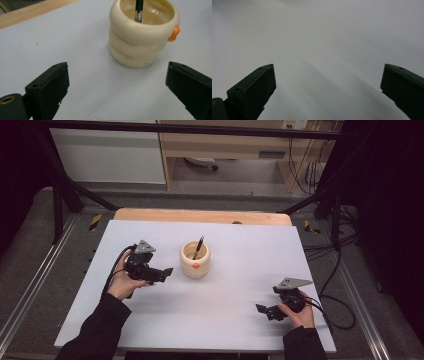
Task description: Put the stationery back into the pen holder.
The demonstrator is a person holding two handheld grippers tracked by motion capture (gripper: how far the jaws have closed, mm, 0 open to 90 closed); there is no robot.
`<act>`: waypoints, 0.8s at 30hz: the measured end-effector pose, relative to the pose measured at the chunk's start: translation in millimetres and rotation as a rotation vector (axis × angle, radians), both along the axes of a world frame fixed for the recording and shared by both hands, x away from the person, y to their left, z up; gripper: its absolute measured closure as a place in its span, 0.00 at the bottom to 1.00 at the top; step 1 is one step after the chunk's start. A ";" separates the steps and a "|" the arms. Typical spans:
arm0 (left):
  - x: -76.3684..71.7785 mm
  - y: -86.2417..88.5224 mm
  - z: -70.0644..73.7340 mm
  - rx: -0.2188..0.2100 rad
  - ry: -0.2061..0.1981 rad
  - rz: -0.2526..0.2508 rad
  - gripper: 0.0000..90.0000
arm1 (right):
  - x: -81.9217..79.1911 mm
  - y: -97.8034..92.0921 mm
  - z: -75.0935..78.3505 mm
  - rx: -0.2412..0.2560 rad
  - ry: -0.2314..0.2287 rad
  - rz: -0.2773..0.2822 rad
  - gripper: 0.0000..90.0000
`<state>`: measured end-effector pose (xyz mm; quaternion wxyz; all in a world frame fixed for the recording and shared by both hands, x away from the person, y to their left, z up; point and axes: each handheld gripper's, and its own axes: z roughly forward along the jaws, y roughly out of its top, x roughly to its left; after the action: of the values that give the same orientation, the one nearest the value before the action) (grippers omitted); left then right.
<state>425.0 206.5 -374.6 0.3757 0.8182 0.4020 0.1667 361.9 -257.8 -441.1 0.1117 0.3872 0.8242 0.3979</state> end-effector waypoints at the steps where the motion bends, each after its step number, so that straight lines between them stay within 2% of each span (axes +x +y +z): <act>1: -1.7 2.6 -2.0 -0.001 0.010 0.005 0.05 | -0.1 0.1 -0.1 -0.001 0.001 0.000 0.01; 7: -11.8 21.4 -12.8 -0.028 0.032 0.018 0.05 | -0.1 0.1 -0.2 0.001 0.002 0.000 0.01; 12: -20.3 37.4 -18.7 -0.020 0.026 0.032 0.06 | 0.0 0.5 -0.4 -0.001 0.005 0.000 0.01; 17: -27.5 45.7 -23.4 -0.011 0.023 0.005 0.07 | 0.1 0.5 -0.6 -0.002 0.005 0.000 0.01; 24: -30.5 51.9 -30.4 0.031 0.037 -0.039 0.12 | -0.3 1.1 -1.0 0.000 0.007 0.001 0.01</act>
<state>394.5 258.4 -405.0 0.3587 0.8345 0.3902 0.1505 361.6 -256.7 -442.1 0.1089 0.3881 0.8248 0.3966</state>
